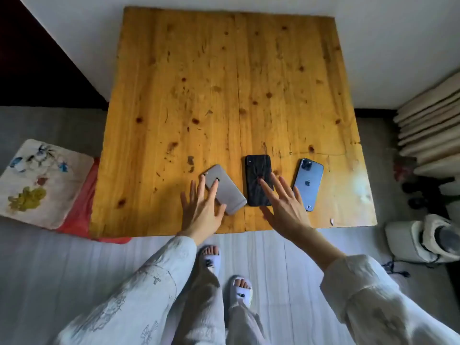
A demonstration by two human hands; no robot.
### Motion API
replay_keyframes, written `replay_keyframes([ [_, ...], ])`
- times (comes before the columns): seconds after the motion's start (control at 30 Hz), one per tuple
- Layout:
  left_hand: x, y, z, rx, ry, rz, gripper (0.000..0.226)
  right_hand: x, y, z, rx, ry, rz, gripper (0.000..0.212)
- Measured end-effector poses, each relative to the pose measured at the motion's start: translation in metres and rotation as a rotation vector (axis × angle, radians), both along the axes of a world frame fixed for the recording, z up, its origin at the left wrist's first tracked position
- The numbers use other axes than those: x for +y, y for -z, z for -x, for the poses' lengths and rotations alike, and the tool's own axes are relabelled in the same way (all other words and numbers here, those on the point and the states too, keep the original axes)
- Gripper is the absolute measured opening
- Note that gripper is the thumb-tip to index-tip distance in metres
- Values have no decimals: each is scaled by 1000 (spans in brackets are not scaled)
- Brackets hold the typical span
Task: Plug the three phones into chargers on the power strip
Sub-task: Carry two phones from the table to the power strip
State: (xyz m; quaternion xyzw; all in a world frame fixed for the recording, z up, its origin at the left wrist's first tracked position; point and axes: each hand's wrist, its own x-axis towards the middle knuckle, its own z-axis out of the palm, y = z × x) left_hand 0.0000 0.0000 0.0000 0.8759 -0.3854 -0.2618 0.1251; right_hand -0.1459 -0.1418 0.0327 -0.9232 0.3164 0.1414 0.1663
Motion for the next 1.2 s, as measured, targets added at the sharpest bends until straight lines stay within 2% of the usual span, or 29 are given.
replay_keyframes([
  [0.13, -21, 24, -12, 52, -70, -44, 81, -19, 31, -27, 31, 233, -72, 67],
  [0.23, -34, 36, -17, 130, -176, -66, 98, -23, 47, -42, 47, 381, -103, 80],
  [0.33, -38, 46, -24, 7, -131, -192, 107, -21, 53, -54, 83, 483, -92, 93],
  [0.5, -42, 39, -32, -34, -3, -236, 96, -19, 56, -67, 78, 643, -128, 107],
  [0.6, -42, 34, -45, 5, 54, -167, 87, -20, 55, -70, 87, 745, -183, 110],
  [0.7, -42, 30, -39, 62, -98, -86, 83, -18, 56, -72, 66, 826, -227, 109],
  [0.77, -43, 30, -28, 74, -172, -74, 89, -14, 56, -72, 70, 867, -244, 106],
  [0.93, -48, 31, -13, -9, -170, -107, 101, -6, 55, -72, 83, 953, -273, 99],
  [1.1, -70, 22, -7, 78, -295, -161, 102, -10, 52, -73, 62, 1025, -272, 88],
  [1.2, -69, 24, -1, 47, -314, -147, 101, -10, 51, -68, 11, 1037, -249, 74],
])
